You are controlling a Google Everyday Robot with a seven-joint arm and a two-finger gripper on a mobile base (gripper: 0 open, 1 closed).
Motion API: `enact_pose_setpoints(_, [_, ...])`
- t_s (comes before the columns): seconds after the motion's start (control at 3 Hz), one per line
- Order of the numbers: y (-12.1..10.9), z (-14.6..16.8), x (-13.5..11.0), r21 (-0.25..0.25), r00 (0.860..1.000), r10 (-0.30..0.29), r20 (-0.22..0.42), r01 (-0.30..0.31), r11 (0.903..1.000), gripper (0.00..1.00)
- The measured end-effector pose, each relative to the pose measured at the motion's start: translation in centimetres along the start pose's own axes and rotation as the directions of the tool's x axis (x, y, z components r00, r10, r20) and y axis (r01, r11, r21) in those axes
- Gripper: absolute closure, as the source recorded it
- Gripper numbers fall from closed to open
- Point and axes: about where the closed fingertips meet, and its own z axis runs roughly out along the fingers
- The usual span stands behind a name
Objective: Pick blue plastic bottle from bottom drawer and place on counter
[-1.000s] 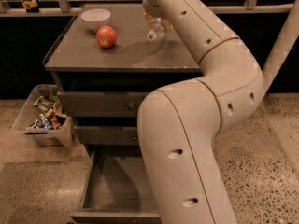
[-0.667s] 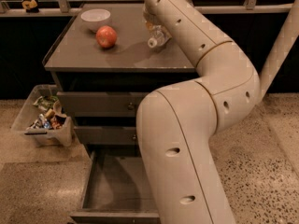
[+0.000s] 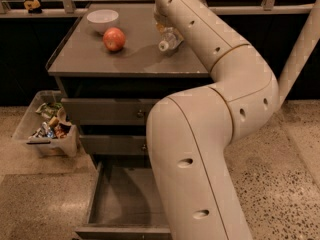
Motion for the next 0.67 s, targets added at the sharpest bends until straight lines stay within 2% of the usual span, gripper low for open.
enact_pose_setpoints(0.67, [0.0,0.01,0.0,0.0,1.0,0.0,0.0,0.0,1.0,0.38])
